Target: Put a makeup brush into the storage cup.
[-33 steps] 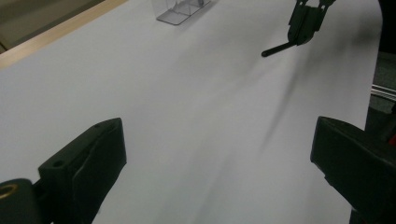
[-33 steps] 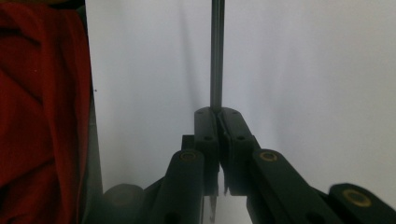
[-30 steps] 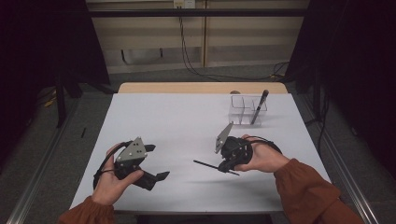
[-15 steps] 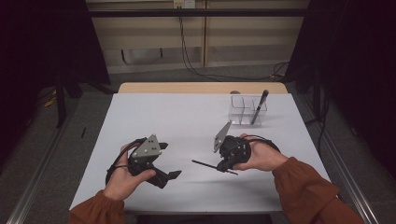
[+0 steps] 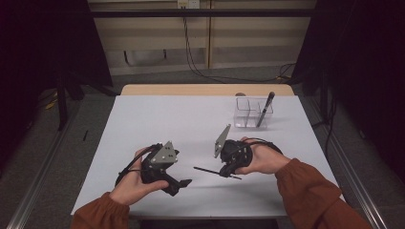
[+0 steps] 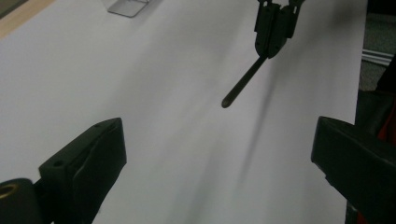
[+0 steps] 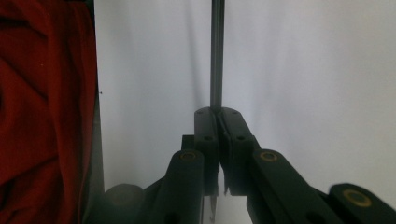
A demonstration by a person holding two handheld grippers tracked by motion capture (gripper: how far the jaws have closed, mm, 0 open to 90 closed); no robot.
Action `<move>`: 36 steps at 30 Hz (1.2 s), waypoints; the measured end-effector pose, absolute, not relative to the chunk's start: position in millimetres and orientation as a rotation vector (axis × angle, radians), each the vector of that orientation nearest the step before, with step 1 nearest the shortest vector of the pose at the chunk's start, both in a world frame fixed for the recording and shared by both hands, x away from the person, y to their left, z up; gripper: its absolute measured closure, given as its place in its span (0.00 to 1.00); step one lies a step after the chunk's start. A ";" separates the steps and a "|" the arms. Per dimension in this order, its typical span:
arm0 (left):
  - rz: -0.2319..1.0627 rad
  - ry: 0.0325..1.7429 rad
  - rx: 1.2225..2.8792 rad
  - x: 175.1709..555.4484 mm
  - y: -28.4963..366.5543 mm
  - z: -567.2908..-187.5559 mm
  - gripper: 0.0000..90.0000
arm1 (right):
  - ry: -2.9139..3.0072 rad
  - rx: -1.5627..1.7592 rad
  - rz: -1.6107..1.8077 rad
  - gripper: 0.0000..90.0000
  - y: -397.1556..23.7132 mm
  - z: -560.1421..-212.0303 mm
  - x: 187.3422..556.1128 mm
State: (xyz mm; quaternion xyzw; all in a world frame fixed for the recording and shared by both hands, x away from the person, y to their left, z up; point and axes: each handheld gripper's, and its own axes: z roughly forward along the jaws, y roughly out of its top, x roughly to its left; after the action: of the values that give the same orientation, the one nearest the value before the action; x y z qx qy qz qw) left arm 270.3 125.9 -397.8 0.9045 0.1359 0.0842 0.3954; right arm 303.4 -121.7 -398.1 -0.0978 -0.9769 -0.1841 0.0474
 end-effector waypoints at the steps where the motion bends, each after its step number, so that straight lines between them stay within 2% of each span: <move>1: 0.208 0.345 2.294 270.2 124.3 -398.8 0.04 | -2.974 -0.297 -0.549 0.96 -121.2 -398.4 303.1; 16: 0.118 0.303 2.412 277.8 100.8 -390.5 0.06 | -2.966 -0.201 -0.462 0.96 -113.4 -403.0 303.8; 25: 0.038 0.211 2.522 279.7 86.8 -393.0 0.05 | -2.971 -0.184 -0.398 0.96 -111.9 -404.1 302.7; 36: 0.014 0.257 2.535 288.5 89.6 -396.0 0.06 | -2.971 -0.157 -0.393 0.96 -107.7 -403.5 304.0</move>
State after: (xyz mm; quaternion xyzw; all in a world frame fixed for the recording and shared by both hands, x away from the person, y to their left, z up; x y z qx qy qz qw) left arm 288.5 89.6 -396.0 0.9514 0.0965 0.0052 0.2925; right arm 304.0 -107.7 -403.5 -0.0523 -0.9875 -0.1308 0.0705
